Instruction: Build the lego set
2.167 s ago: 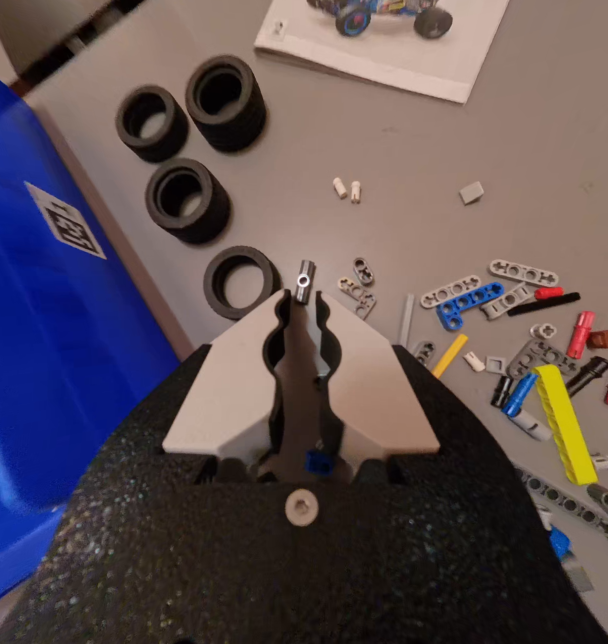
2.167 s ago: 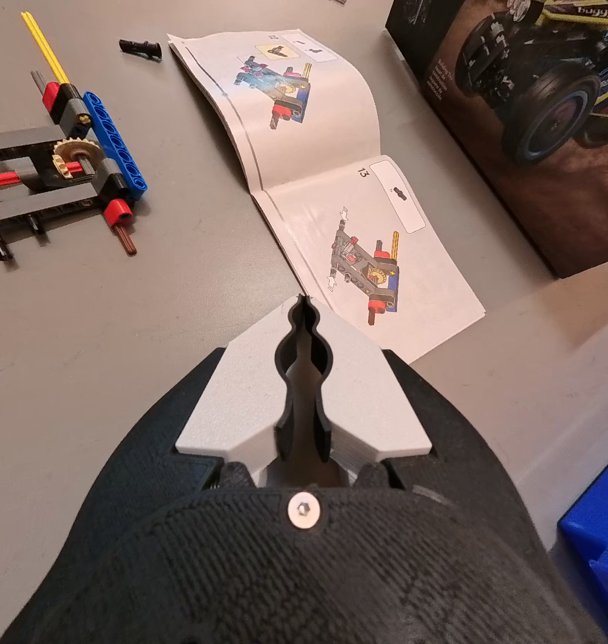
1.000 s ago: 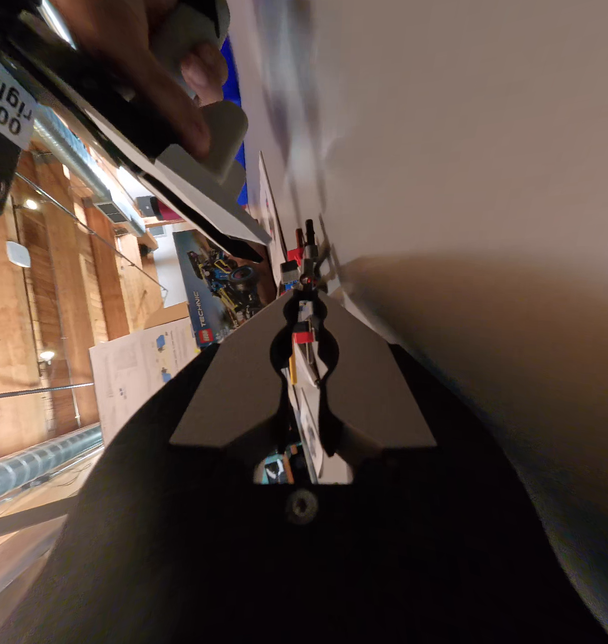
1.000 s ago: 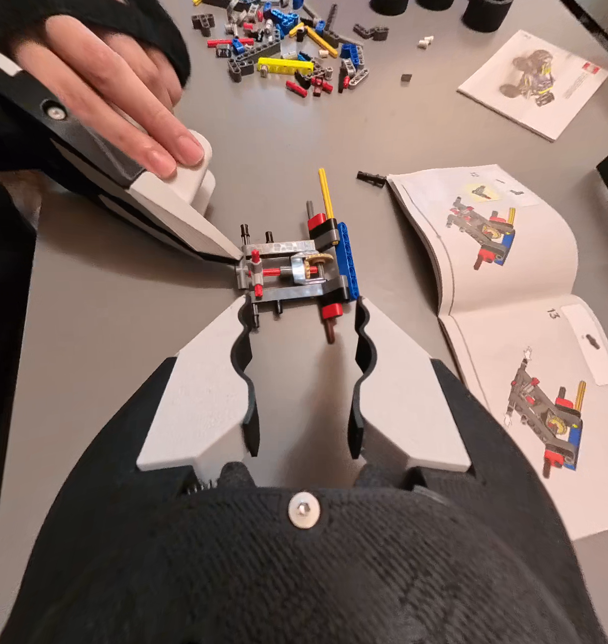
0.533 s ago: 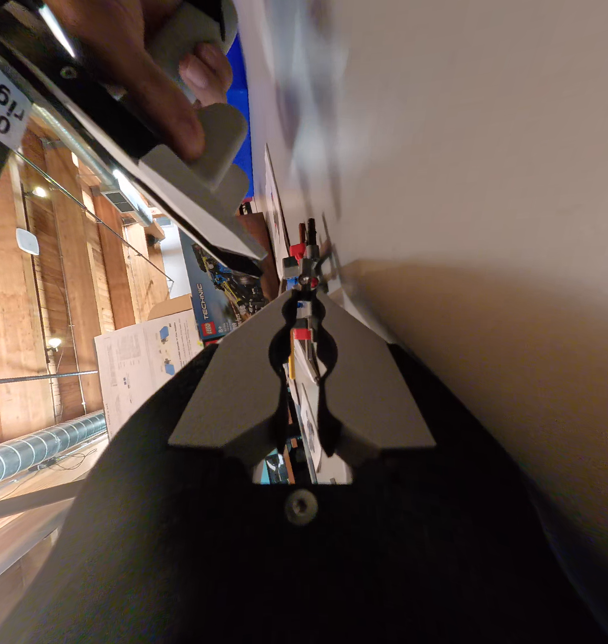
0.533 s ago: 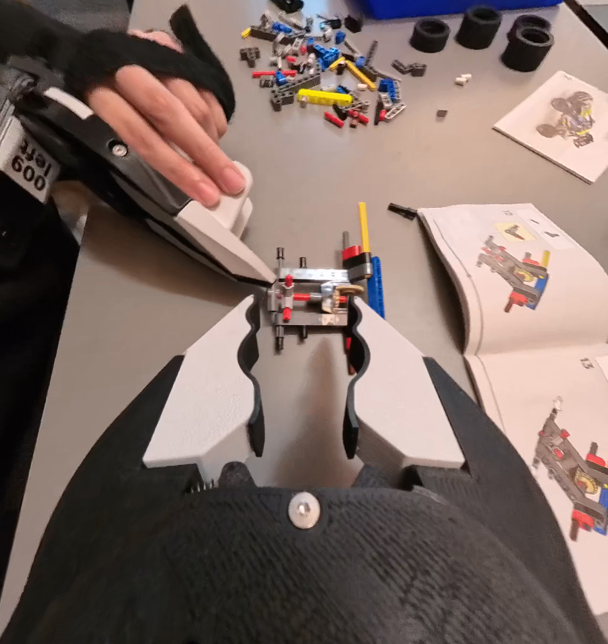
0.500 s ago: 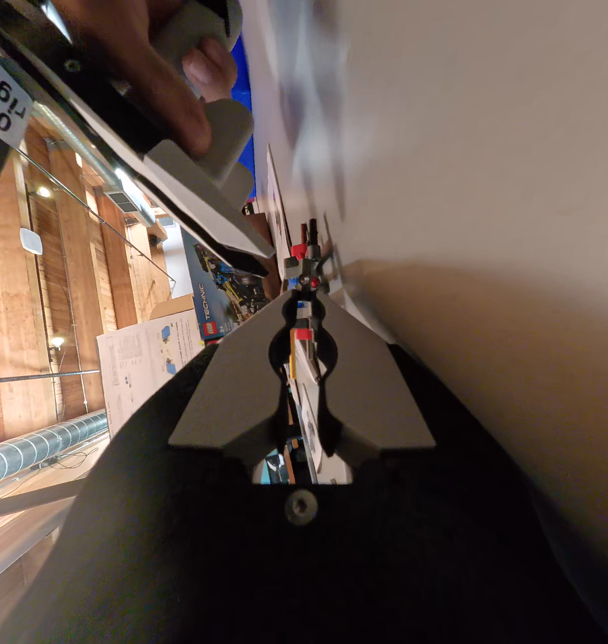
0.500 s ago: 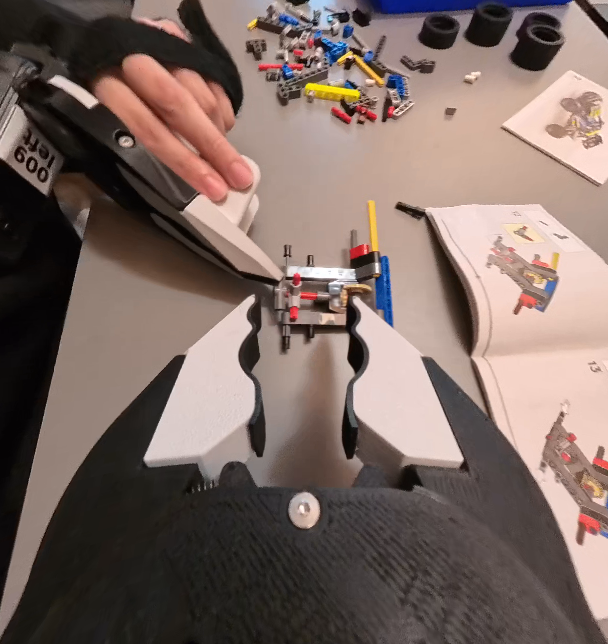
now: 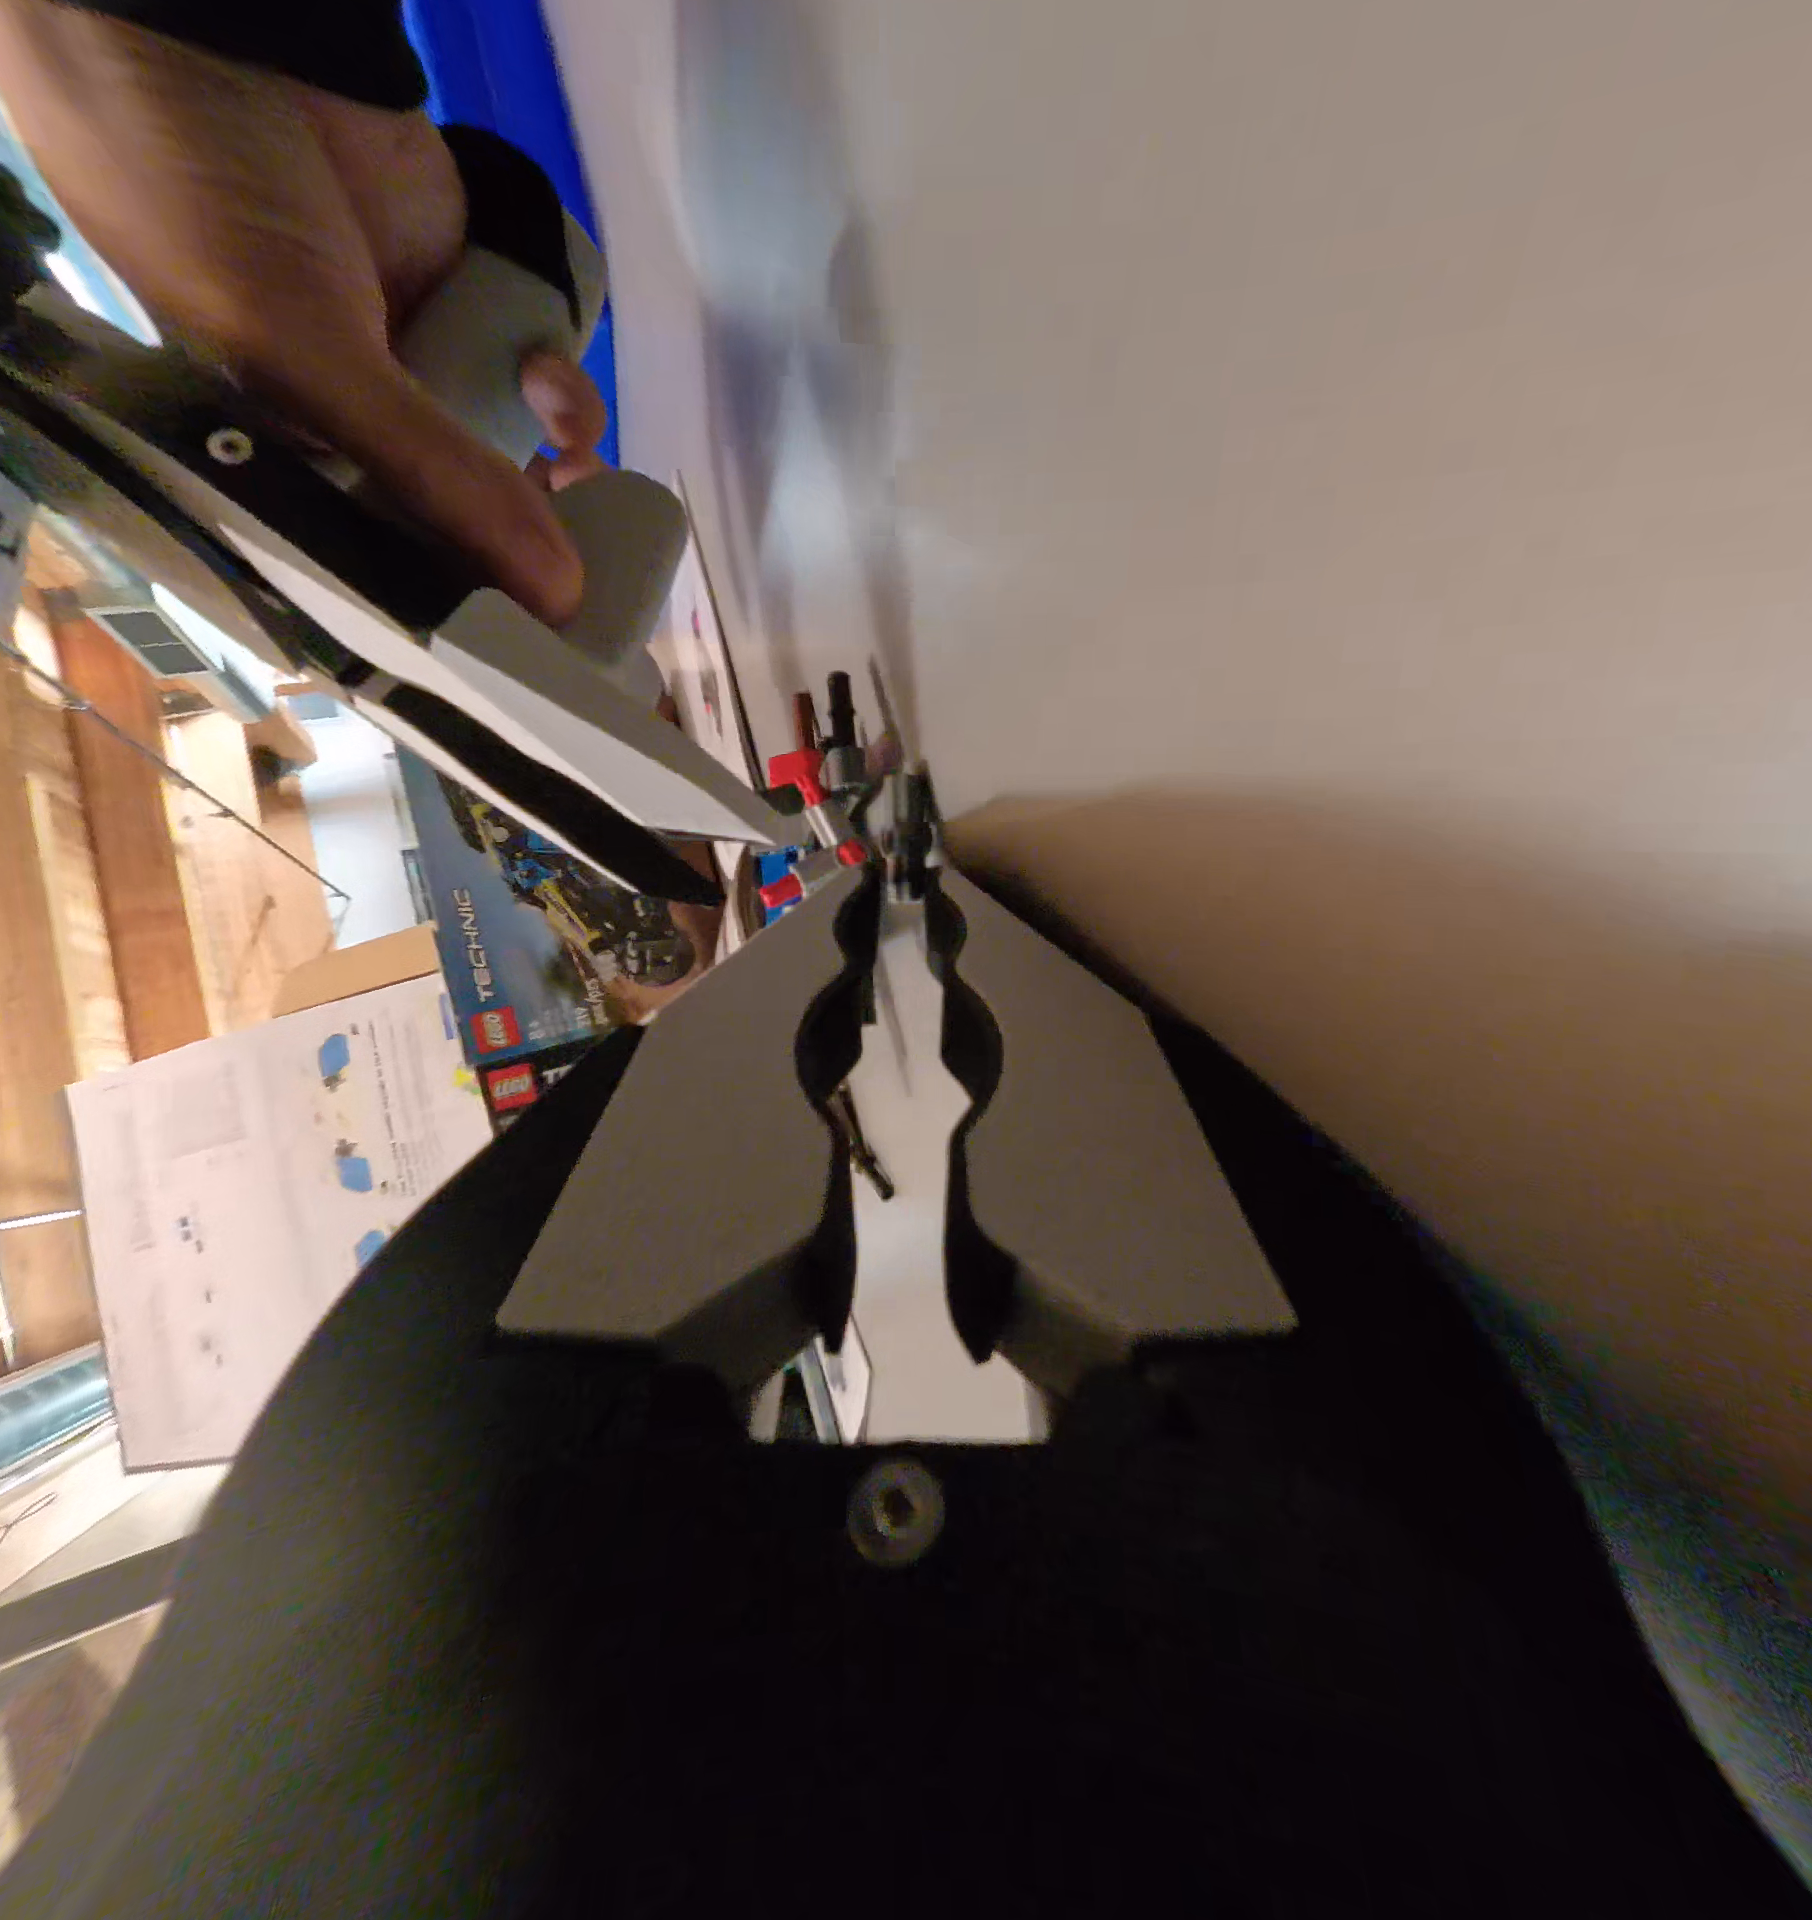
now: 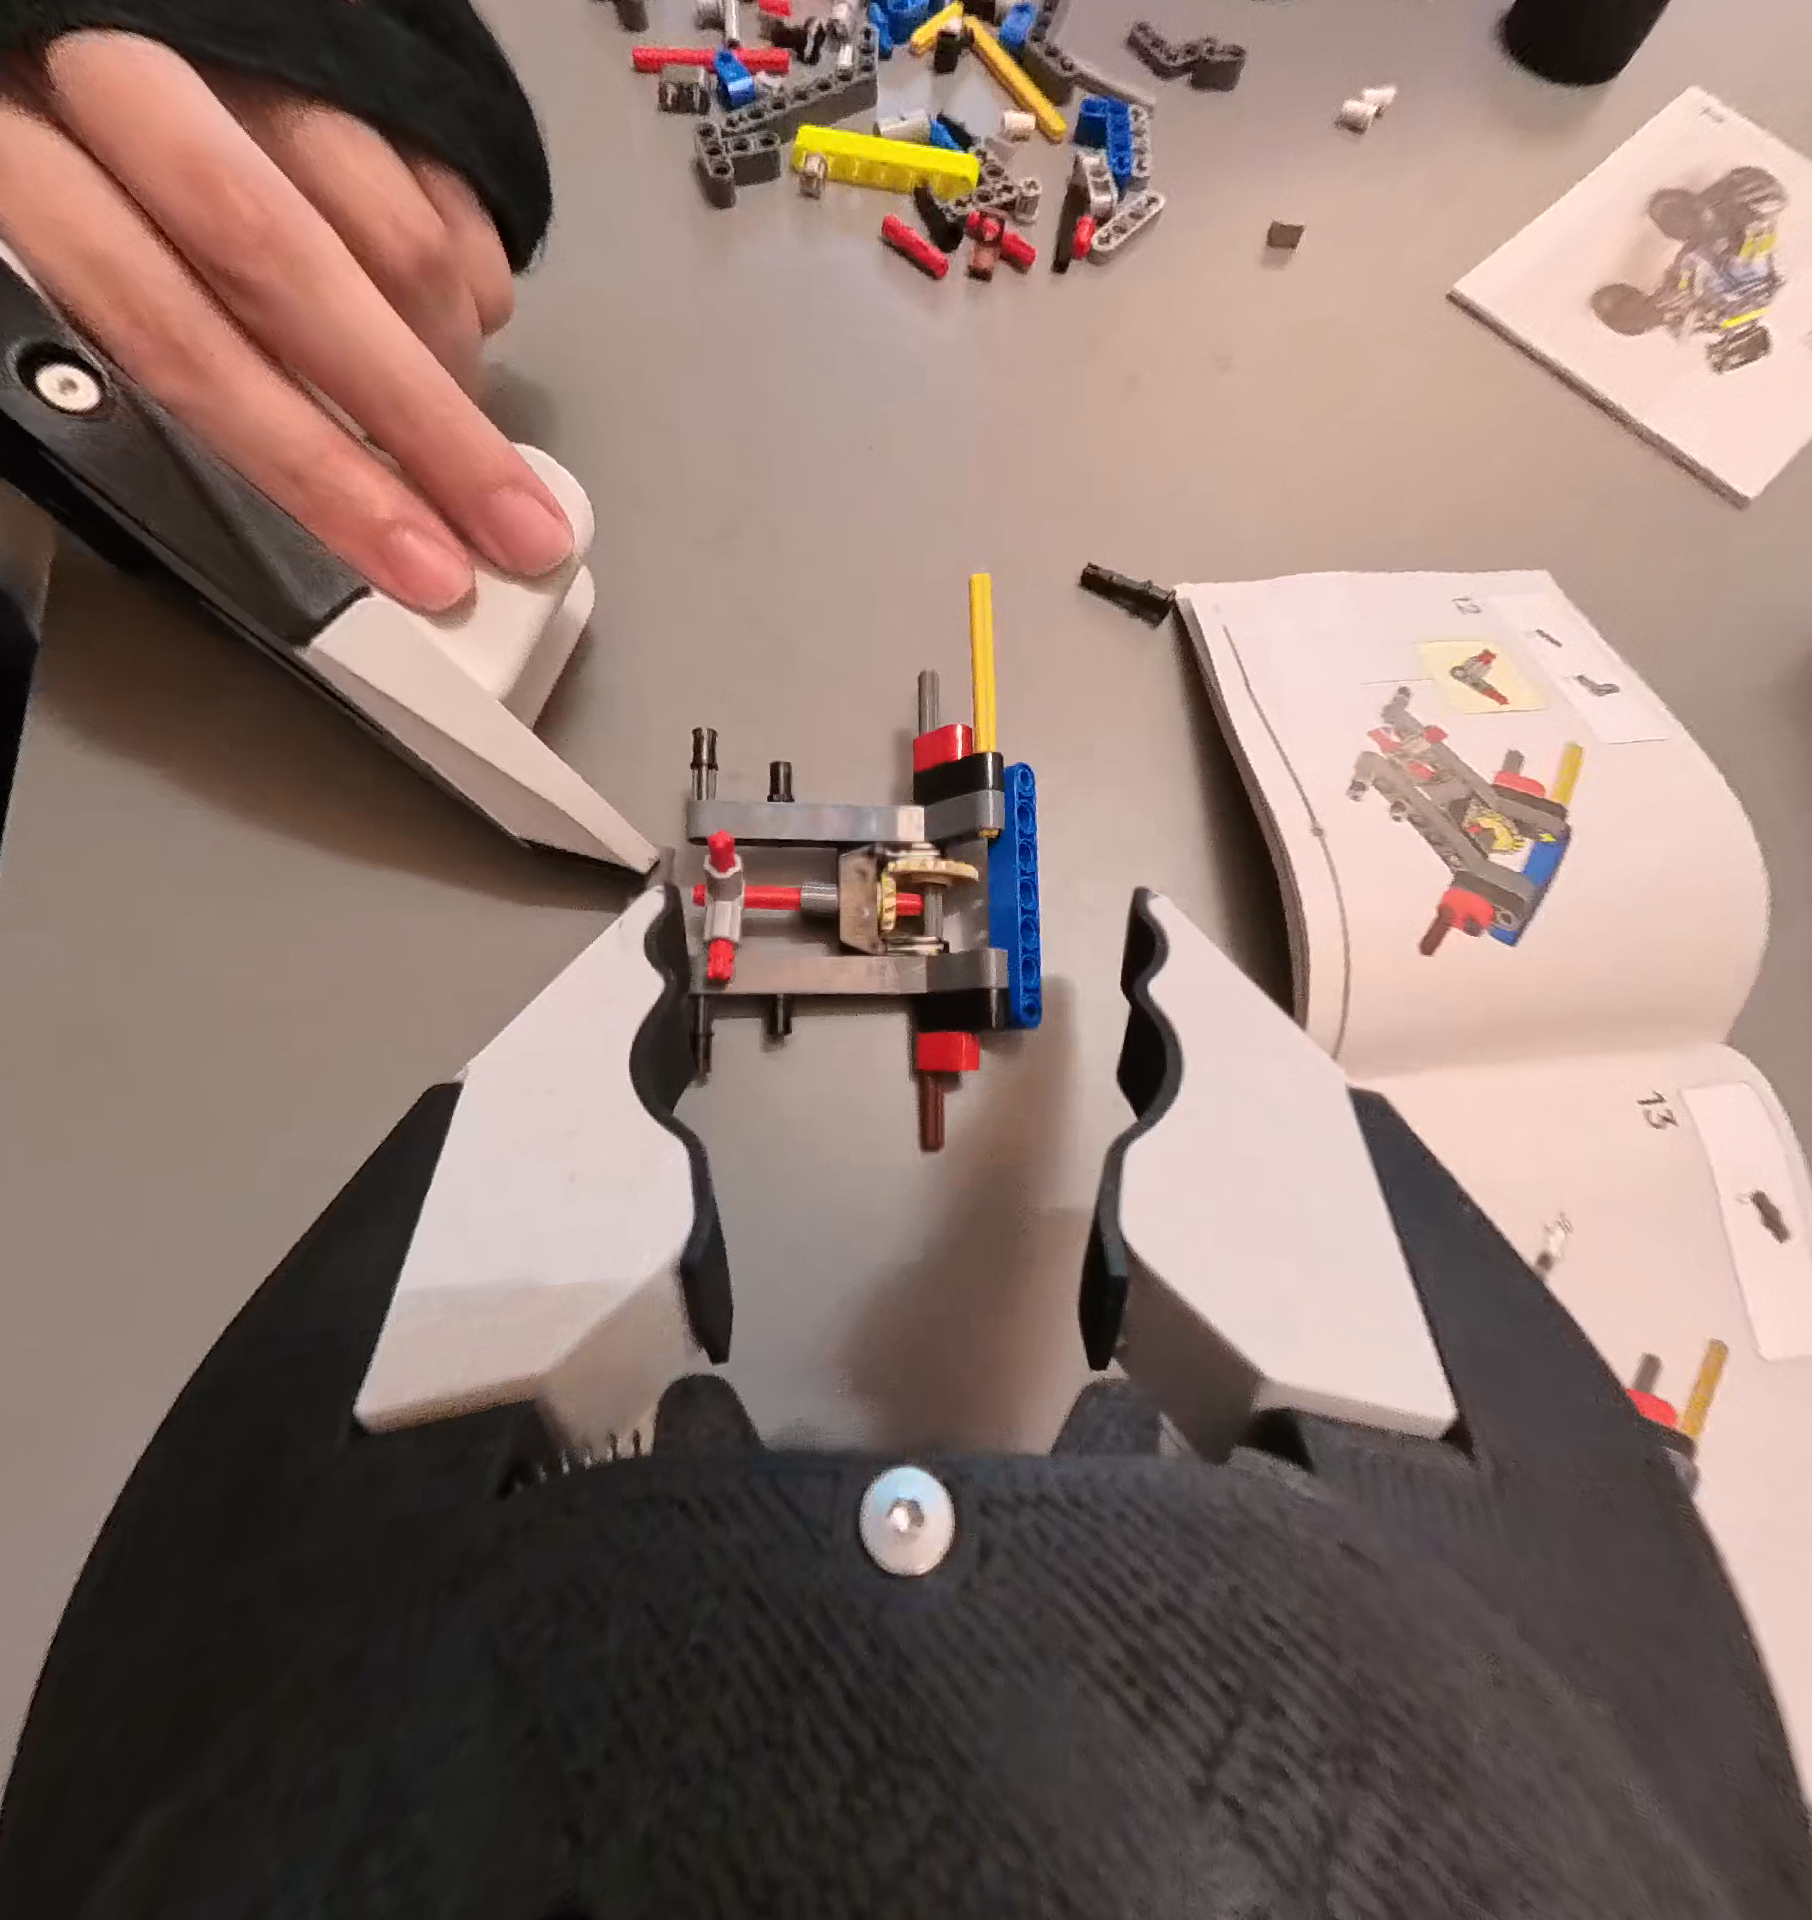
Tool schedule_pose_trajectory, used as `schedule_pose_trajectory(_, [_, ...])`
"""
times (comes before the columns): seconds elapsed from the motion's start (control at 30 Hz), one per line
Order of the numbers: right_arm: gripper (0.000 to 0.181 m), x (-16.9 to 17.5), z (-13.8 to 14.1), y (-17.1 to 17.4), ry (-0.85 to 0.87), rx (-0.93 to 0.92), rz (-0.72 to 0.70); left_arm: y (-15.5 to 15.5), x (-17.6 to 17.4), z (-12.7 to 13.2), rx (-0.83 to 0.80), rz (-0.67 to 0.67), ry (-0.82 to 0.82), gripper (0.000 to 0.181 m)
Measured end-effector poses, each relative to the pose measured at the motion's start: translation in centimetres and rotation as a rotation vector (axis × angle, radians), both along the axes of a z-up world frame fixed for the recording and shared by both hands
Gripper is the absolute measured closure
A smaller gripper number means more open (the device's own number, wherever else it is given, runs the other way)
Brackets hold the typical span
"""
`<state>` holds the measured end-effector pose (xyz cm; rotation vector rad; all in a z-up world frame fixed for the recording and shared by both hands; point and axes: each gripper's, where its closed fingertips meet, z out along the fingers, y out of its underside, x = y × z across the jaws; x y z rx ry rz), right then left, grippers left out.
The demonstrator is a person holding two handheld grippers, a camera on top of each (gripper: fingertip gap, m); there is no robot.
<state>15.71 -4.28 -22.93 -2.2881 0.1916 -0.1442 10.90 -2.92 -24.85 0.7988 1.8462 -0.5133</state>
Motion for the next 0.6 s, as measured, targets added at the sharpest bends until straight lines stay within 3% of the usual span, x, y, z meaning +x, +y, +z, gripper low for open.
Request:
schedule_pose_trajectory(0.27, [0.098, 0.0, -1.0, 0.1, 0.031, -0.036, 0.022, 0.4, -0.6, 0.5, -0.081, 0.003, 0.182, 0.162])
schedule_pose_trajectory(0.43, [0.099, -0.3, -1.4, 0.1, 0.048, -0.031, 0.050, 0.3, -0.9, 1.2, -0.313, 0.104, 0.576, 0.166])
schedule_pose_trajectory(0.6, [0.104, -0.1, -1.8, 0.5, 0.054, -0.027, 0.051, -0.1, -0.7, 0.4, -0.397, 0.271, 0.833, 0.169])
